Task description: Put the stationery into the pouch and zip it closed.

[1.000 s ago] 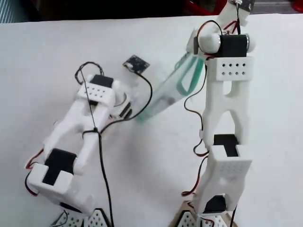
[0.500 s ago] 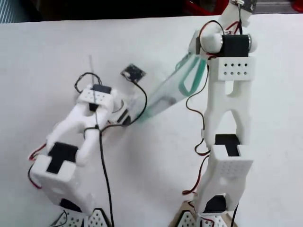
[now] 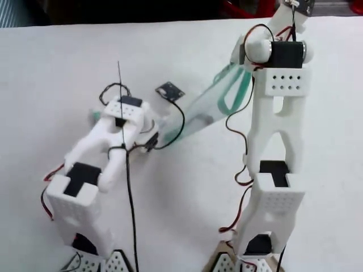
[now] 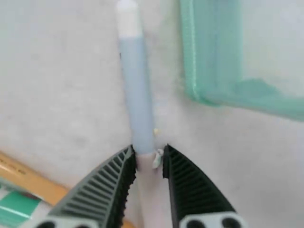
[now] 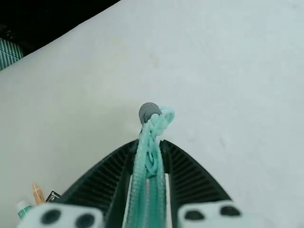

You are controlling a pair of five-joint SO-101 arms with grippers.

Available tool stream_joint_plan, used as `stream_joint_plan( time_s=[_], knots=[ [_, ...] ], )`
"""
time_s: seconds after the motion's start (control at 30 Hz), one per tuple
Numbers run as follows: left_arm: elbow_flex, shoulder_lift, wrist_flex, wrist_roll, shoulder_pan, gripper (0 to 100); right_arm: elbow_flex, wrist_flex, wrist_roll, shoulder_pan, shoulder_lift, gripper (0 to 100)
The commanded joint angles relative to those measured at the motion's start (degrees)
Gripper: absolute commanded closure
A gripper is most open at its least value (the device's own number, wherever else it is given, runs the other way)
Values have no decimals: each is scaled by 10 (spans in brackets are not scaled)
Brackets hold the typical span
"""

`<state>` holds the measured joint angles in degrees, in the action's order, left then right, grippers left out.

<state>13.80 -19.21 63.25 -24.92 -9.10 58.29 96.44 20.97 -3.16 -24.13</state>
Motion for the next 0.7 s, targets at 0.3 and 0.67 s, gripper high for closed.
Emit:
stream_joint_plan(
  time_s=[0.3, 0.67],
  knots=[
    [-105, 311, 122, 27, 45, 972, 4, 0, 2, 0, 4, 981],
    [-102, 665, 27, 303, -79, 969, 11, -58, 25, -82, -10, 981]
  ],
)
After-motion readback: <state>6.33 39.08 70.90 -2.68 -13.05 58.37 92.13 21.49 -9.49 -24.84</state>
